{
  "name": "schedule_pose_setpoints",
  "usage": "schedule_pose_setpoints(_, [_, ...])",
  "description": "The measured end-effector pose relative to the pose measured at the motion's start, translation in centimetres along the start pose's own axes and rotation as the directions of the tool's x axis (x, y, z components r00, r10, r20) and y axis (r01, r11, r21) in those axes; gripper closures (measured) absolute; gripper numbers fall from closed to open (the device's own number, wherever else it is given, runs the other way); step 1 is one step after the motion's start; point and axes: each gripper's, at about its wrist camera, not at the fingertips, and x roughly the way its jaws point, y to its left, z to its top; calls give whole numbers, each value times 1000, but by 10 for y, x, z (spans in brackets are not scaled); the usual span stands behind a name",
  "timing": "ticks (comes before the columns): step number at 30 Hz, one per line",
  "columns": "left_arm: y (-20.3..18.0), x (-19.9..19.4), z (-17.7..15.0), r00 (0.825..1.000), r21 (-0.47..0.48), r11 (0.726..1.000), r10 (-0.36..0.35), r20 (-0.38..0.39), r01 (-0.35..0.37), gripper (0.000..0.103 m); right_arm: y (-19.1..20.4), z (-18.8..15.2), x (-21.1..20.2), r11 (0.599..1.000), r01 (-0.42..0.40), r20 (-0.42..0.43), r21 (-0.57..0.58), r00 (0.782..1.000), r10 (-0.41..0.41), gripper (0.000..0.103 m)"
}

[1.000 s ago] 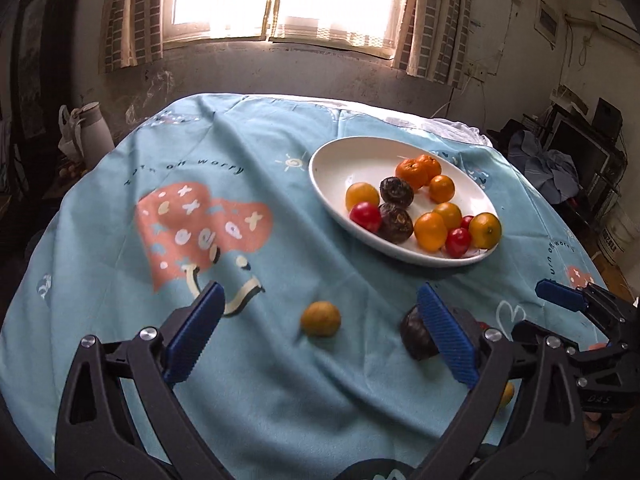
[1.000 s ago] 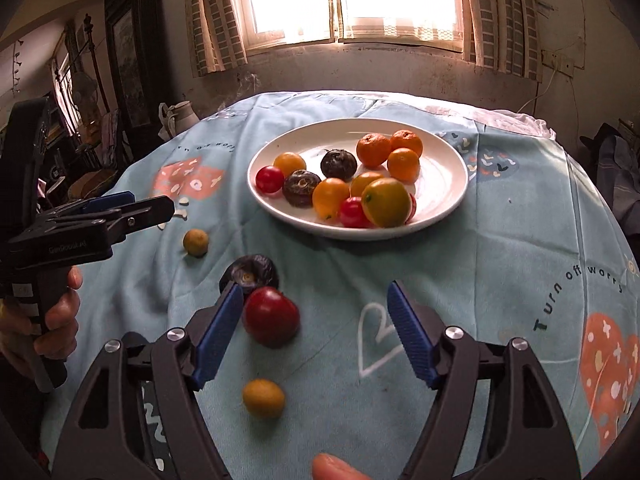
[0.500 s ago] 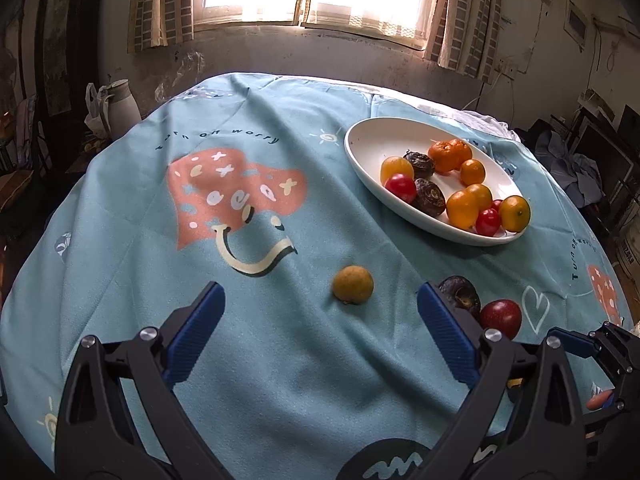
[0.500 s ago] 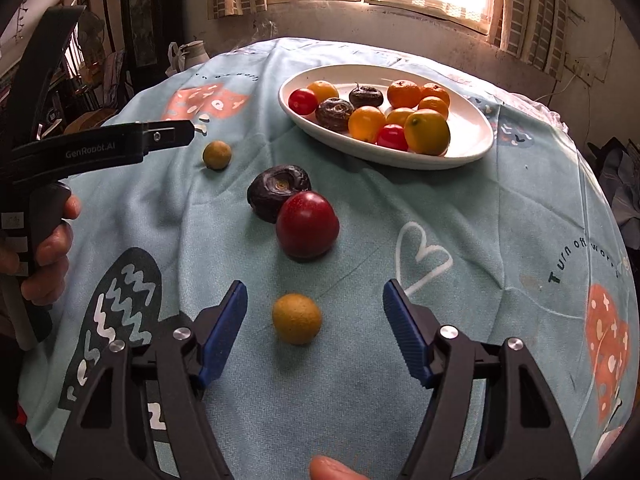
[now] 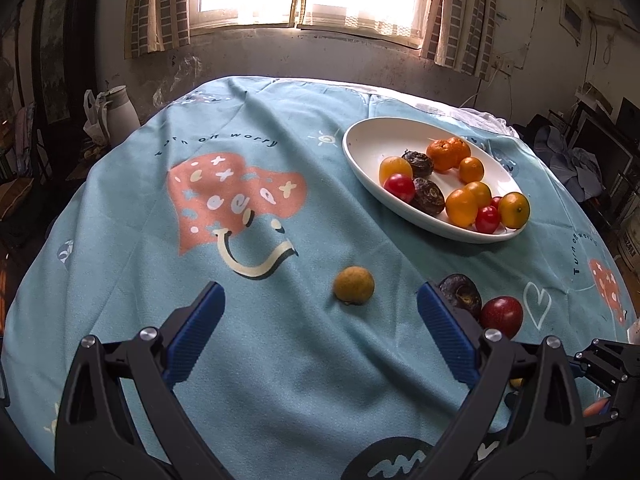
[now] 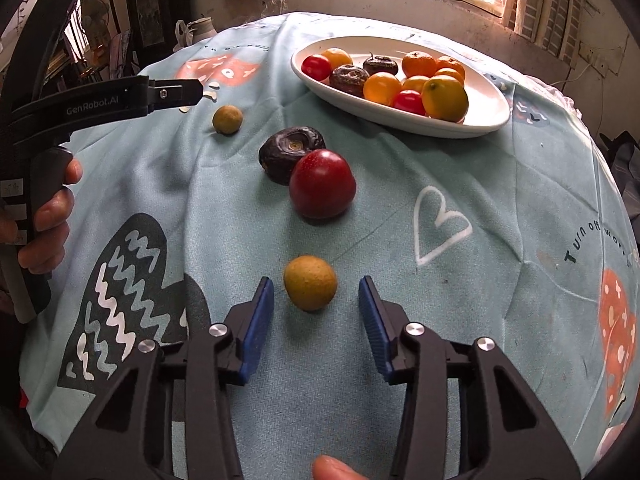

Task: Organize fruits
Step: 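Grasp the small yellow fruit with the right tool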

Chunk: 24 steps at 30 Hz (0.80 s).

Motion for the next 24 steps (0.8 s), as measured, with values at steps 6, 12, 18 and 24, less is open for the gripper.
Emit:
schedule_pose_setpoints(6, [-18,6,-6,998,113,992,-61,-32,65,18,-8,-1,-6,999,-19,21,36,1000,18,78])
schedule_pose_setpoints(12, [-22,27,-5,995,162,985,-51,-80,64,56,-18,1,-12,997,-20,48,79,999,16,78])
schedule_pose_setpoints(18, [-27,44,-3,991,181,980,-62,-115,82,59,-19,0,-11,996,-15,42,83,999,11,78])
schedule_pose_setpoints(24, [-25,53,0,991,174,982,-46,-123,68,65,-19,1,-11,996,-14,44,86,999,10,78])
